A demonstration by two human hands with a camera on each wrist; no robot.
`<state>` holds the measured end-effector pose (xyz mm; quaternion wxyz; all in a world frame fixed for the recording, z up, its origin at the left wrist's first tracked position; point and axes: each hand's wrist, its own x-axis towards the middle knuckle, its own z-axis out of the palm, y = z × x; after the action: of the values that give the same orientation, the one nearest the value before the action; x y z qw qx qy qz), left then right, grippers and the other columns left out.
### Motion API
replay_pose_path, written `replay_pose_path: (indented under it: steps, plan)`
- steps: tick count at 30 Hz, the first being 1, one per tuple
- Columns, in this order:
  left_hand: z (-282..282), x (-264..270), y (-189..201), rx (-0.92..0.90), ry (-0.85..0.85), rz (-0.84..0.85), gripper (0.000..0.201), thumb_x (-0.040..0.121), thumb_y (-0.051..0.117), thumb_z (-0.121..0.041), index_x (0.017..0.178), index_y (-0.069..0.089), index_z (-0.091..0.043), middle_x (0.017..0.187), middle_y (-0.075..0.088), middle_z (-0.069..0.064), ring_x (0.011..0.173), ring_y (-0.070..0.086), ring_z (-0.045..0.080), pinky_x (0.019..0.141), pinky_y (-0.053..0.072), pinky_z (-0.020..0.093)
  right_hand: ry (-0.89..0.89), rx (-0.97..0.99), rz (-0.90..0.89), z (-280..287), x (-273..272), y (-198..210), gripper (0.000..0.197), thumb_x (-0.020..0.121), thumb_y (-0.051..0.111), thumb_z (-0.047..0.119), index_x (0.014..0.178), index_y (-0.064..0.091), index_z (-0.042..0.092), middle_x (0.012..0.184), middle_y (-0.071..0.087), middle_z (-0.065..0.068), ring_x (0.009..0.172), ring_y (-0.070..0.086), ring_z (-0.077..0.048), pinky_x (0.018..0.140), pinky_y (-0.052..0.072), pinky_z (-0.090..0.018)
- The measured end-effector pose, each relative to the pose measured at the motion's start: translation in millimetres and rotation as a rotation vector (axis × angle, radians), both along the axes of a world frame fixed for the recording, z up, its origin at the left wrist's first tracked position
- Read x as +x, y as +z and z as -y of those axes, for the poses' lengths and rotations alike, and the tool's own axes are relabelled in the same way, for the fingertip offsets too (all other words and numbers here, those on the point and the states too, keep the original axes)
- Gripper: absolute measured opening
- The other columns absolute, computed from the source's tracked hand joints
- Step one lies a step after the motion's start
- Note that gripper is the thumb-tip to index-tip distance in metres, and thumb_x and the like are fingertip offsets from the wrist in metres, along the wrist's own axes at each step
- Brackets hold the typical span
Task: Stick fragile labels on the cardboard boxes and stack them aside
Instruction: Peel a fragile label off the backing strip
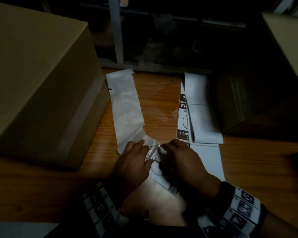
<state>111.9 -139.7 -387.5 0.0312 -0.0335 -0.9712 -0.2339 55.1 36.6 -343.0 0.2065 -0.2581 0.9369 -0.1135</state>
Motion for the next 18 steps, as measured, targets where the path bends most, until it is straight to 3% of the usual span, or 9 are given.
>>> replay_pose_path:
  steps: [2, 4, 7, 9, 11, 13, 16, 18]
  plan:
    - [3.2, 7.3, 1.6, 0.035, -0.055, 0.001, 0.038, 0.082, 0.049, -0.033, 0.098, 0.072, -0.008, 0.107, 0.071, 0.009, 0.095, 0.066, 0.027, 0.078, 0.055, 0.031, 0.044, 0.086, 0.007, -3.5, 6.8, -5.4, 0.028, 0.088, 0.06, 0.041, 0.111, 0.059, 0.025, 0.116, 0.051, -0.001, 0.104, 0.053, -0.024, 0.076, 0.051, -0.035]
    - [5.5, 10.7, 8.1, 0.029, -0.114, -0.059, 0.033, 0.081, 0.05, -0.027, 0.095, 0.073, -0.007, 0.095, 0.072, 0.006, 0.088, 0.065, 0.021, 0.078, 0.05, 0.027, 0.071, 0.159, -0.025, -9.3, 8.8, -11.8, 0.022, 0.085, 0.054, 0.041, 0.098, 0.06, 0.026, 0.11, 0.054, -0.001, 0.101, 0.052, -0.027, 0.077, 0.05, -0.039]
    - [9.8, -0.3, 29.3, 0.014, -0.209, -0.129, 0.021, 0.08, 0.061, -0.014, 0.097, 0.072, -0.008, 0.091, 0.071, 0.005, 0.087, 0.065, 0.022, 0.073, 0.056, 0.03, 0.056, 0.185, -0.086, -14.5, 8.4, -10.7, 0.018, 0.084, 0.051, 0.036, 0.094, 0.062, 0.025, 0.104, 0.056, -0.002, 0.099, 0.053, -0.03, 0.074, 0.051, -0.041]
    - [12.3, -15.3, 38.0, 0.014, -0.311, -0.152, 0.025, 0.075, 0.07, -0.003, 0.099, 0.071, -0.008, 0.098, 0.069, 0.005, 0.094, 0.062, 0.021, 0.079, 0.056, 0.031, 0.041, 0.137, -0.092, -15.6, 10.0, -5.7, 0.017, 0.087, 0.056, 0.032, 0.098, 0.066, 0.025, 0.106, 0.057, -0.002, 0.098, 0.056, -0.026, 0.07, 0.053, -0.036]
    - [17.4, -31.5, 33.3, -0.014, -0.421, -0.127, 0.026, 0.084, 0.061, -0.008, 0.108, 0.07, -0.008, 0.111, 0.067, 0.006, 0.105, 0.055, 0.018, 0.088, 0.05, 0.03, 0.032, 0.09, -0.069, -18.0, 9.8, -4.0, 0.017, 0.089, 0.057, 0.029, 0.099, 0.067, 0.02, 0.107, 0.06, -0.004, 0.096, 0.06, -0.026, 0.071, 0.055, -0.036]
    - [20.1, -38.8, 19.6, -0.105, -0.498, -0.046, 0.029, 0.09, 0.057, -0.018, 0.115, 0.068, -0.011, 0.12, 0.066, 0.006, 0.11, 0.055, 0.019, 0.091, 0.051, 0.033, 0.012, 0.077, -0.046, -22.1, 4.6, -6.3, 0.013, 0.086, 0.059, 0.029, 0.088, 0.067, 0.018, 0.1, 0.063, -0.004, 0.09, 0.063, -0.027, 0.068, 0.054, -0.037]
    - [20.4, -35.2, 5.6, -0.222, -0.483, 0.045, 0.028, 0.087, 0.067, -0.02, 0.114, 0.068, -0.011, 0.119, 0.064, 0.006, 0.102, 0.057, 0.024, 0.081, 0.055, 0.038, -0.013, 0.029, 0.03, -27.4, -5.3, -5.0, 0.019, 0.079, 0.055, 0.034, 0.077, 0.062, 0.016, 0.088, 0.063, -0.005, 0.081, 0.064, -0.029, 0.066, 0.052, -0.039]
    - [18.0, -30.6, 1.0, -0.226, -0.411, 0.044, 0.03, 0.084, 0.071, -0.024, 0.111, 0.068, -0.009, 0.119, 0.063, 0.008, 0.102, 0.055, 0.025, 0.077, 0.056, 0.04, -0.027, 0.001, -0.004, -27.5, -9.0, 1.4, 0.022, 0.078, 0.056, 0.032, 0.079, 0.066, 0.013, 0.088, 0.064, -0.007, 0.08, 0.064, -0.028, 0.066, 0.053, -0.039]
